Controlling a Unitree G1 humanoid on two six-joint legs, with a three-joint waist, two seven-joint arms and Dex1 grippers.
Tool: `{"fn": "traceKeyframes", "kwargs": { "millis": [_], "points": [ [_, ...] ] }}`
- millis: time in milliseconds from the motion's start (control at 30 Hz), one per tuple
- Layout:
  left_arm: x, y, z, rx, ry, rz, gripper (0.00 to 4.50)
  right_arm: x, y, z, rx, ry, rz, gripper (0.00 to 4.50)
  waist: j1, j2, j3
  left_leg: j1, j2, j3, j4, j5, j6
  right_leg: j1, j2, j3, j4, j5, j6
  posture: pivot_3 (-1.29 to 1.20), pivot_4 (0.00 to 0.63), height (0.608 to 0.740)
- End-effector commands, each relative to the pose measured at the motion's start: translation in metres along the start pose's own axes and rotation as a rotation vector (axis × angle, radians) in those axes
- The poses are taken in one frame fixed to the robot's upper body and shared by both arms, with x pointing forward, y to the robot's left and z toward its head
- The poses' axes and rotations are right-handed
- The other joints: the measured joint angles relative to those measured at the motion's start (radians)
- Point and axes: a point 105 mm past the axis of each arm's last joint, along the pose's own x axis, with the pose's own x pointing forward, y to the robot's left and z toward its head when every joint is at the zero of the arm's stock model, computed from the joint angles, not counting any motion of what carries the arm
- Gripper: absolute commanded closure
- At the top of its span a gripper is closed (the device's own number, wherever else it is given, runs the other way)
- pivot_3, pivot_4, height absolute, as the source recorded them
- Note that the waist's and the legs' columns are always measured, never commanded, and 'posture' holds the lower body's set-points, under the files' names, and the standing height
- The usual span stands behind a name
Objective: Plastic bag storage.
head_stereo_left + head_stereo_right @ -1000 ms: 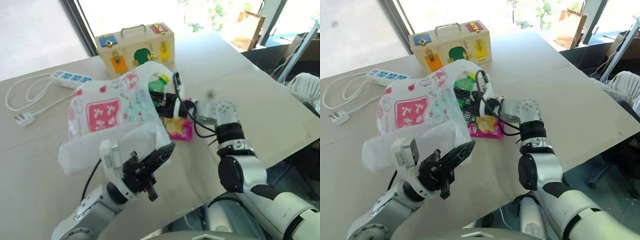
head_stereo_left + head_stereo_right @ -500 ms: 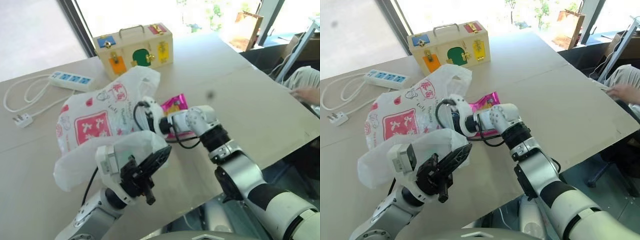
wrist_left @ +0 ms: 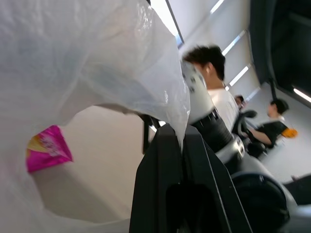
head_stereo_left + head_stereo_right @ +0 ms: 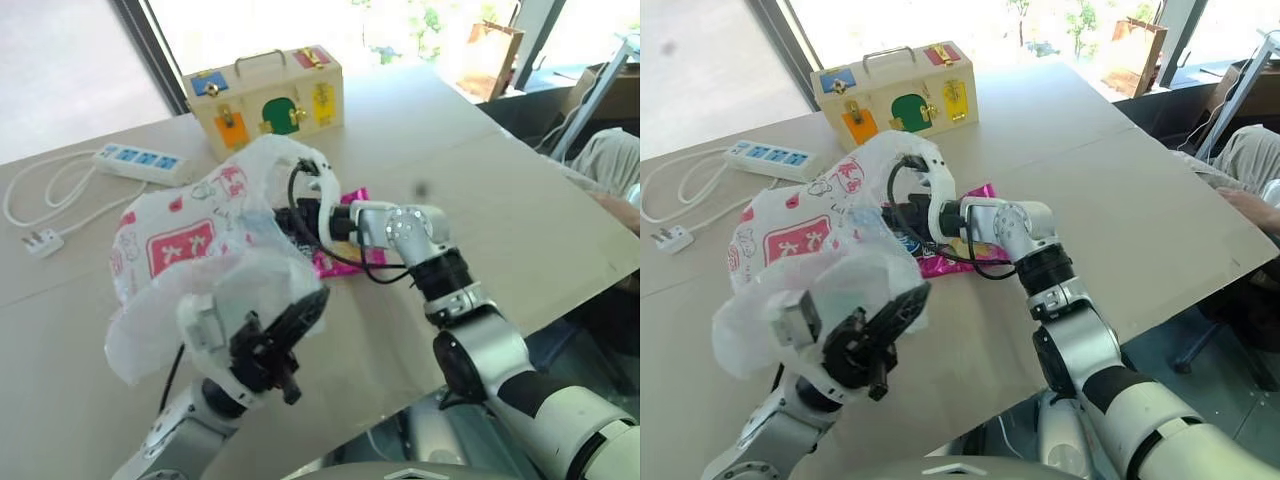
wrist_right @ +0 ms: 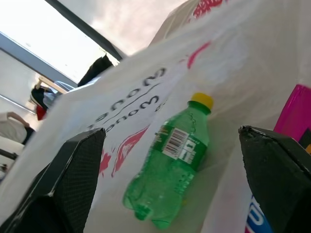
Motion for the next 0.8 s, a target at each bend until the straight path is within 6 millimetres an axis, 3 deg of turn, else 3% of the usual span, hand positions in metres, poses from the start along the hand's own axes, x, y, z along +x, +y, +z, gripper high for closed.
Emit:
{"fn": "traceKeyframes", "kwargs": {
  "millis": [33,200,300,400,533,800],
  "points": [
    [-0.014,-0.006,0.035,0.069,-0.156,0.040,4.50,-0.032,-0.015,0.025,-0.157,-0.072,-0.038,0.04,0.008,0.000,0.000,0.000,0.000,0.000,0.000,0.000,0.000,0.000,0.000,0.000,0.000,0.000,0.000,0.00,0.150,0.740],
    [-0.050,0.000,0.055,0.088,-0.250,0.171,4.50,-0.102,-0.066,0.051,-0.110,-0.144,-0.249,0.04,0.019,-0.001,0.000,0.000,0.001,0.001,-0.001,0.000,0.000,0.000,0.000,0.000,-0.001,0.000,0.000,0.00,0.150,0.740],
    [-0.061,-0.004,0.048,0.063,-0.223,0.195,4.50,-0.137,-0.098,0.039,-0.098,-0.086,-0.402,0.04,0.022,-0.001,0.000,0.000,0.001,0.002,-0.001,0.000,0.000,0.001,-0.001,0.001,-0.002,0.000,0.000,0.00,0.150,0.740],
    [-0.069,-0.004,0.043,0.034,-0.230,0.225,4.50,-0.152,-0.112,0.013,-0.018,0.001,-0.444,0.04,0.019,-0.001,0.000,0.000,0.001,0.003,-0.002,0.000,0.001,0.001,0.000,0.002,-0.003,0.000,0.000,0.00,0.150,0.740],
    [-0.077,0.002,0.042,0.015,-0.260,0.265,4.50,-0.139,-0.108,-0.017,0.127,0.041,-0.370,0.04,0.017,-0.001,0.000,0.000,0.003,0.004,-0.002,0.000,0.001,0.001,0.000,0.003,-0.003,0.000,0.000,0.00,0.150,0.740],
    [-0.090,0.012,0.054,0.028,-0.290,0.312,4.50,-0.071,-0.081,-0.044,0.294,0.029,-0.177,0.04,0.015,-0.003,-0.001,0.001,0.006,0.006,-0.003,-0.001,0.001,0.000,0.003,0.005,-0.003,0.001,-0.002,0.00,0.150,0.740]
  ]
}}
